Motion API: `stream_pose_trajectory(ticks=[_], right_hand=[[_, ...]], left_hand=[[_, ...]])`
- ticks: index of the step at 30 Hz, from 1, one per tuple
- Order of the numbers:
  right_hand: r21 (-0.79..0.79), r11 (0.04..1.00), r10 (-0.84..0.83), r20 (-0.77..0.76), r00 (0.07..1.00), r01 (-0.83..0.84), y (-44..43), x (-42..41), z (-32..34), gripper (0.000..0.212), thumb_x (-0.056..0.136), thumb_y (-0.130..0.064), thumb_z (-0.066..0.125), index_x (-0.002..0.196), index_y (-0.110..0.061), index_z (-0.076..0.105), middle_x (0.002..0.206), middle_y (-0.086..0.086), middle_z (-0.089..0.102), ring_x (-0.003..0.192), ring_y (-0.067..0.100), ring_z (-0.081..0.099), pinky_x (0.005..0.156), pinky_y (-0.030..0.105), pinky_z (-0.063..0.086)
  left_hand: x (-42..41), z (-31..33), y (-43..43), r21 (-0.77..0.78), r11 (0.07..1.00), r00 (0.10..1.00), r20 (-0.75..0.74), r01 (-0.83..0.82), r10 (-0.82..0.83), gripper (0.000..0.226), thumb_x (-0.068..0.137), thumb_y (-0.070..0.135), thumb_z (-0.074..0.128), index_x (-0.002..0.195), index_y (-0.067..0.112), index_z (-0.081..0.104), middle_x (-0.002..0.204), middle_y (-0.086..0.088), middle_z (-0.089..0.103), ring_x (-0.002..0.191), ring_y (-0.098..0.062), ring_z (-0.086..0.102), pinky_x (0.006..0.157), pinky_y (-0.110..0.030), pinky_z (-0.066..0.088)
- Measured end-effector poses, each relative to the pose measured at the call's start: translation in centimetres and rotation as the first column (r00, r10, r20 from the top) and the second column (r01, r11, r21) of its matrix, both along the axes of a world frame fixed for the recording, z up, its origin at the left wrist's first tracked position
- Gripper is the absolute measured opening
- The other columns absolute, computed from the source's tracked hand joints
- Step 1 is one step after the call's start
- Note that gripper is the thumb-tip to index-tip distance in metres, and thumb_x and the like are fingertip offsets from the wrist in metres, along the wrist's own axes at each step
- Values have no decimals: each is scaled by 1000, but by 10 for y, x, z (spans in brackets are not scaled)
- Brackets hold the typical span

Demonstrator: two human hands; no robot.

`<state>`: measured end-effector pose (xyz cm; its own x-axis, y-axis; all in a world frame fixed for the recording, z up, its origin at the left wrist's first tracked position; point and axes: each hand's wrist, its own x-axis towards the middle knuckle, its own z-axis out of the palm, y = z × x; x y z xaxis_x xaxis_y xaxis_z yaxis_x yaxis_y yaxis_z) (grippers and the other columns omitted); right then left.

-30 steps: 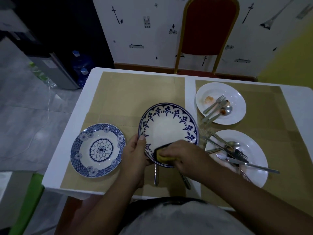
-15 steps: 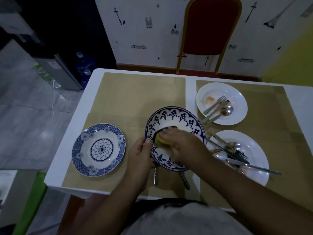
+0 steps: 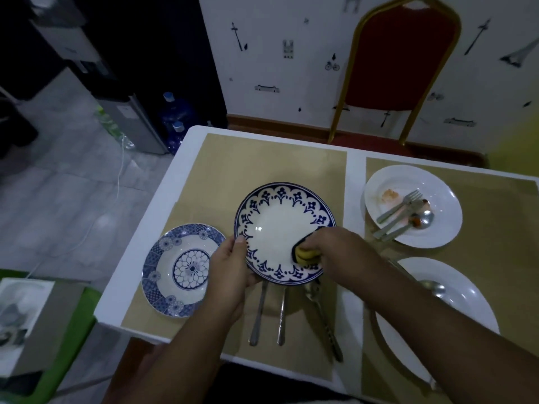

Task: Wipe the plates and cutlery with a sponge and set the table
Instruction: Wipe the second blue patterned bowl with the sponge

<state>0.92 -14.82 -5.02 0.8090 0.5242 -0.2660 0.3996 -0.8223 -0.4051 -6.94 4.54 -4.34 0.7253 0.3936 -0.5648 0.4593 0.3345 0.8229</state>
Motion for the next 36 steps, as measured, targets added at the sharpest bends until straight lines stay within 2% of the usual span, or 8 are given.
stream_pose_trajectory(ticks=[3,6,16,21,26,30,33,36], right_hand=[[204,978,-67,73,995,50,40,24,-3,50,71,4,57,115,-19,68,112,2,66,104,20,60,87,38,51],[322,941,-130,70,989,101,87,56,-11,54,72,5,56,119,-18,66,117,5,66,106,24,59,91,40,50],[233,955,-207,86,974,183,193,120,-48,50,78,1,56,123,-21,63,123,2,63,111,22,57,93,29,45],[163,964,-224,67,972,211,207,131,-58,42,79,5,53,115,-13,67,117,6,63,109,23,55,91,32,44],[35,986,-160,-2,987,160,210,140,-69,39,84,0,49,117,-16,63,117,2,58,108,21,52,88,31,42],[3,986,-164,-57,985,165,215,140,-73,41,86,4,48,122,-11,61,125,2,57,116,18,50,94,21,35],[158,966,-217,54,975,207,211,132,-69,47,79,8,55,119,-13,65,121,6,63,111,20,54,92,21,37],[242,945,-256,118,960,222,200,125,-68,48,79,4,60,123,-15,64,123,5,63,112,21,56,94,22,38]], left_hand=[[33,-1,43,6,1000,999,-33,-16,16,26,109,23,42,120,10,61,106,-8,75,88,-19,75,58,-32,62],[77,-7,94,84,996,997,-71,-20,26,28,107,27,45,113,8,64,107,-21,73,91,-32,72,79,-56,60],[176,-61,197,16,999,987,-155,-43,45,25,101,28,56,112,10,69,107,-12,75,92,-29,72,72,-41,63],[189,-84,203,-47,998,977,-211,-40,30,26,103,27,54,115,10,69,105,-12,76,94,-34,73,80,-56,61],[192,-92,206,225,964,975,-197,145,-101,36,103,34,44,122,12,66,118,-10,71,103,-28,67,95,-48,57],[189,-83,200,379,856,931,-237,351,-276,66,98,48,39,155,15,33,154,-12,46,136,-32,48,114,-50,41],[177,-78,190,511,734,894,-262,448,-363,69,105,41,40,161,12,11,168,-9,14,154,-27,16,125,-45,18],[159,-72,177,630,632,887,-234,451,-399,68,104,38,42,160,13,13,169,-9,13,155,-27,12,126,-46,17]])
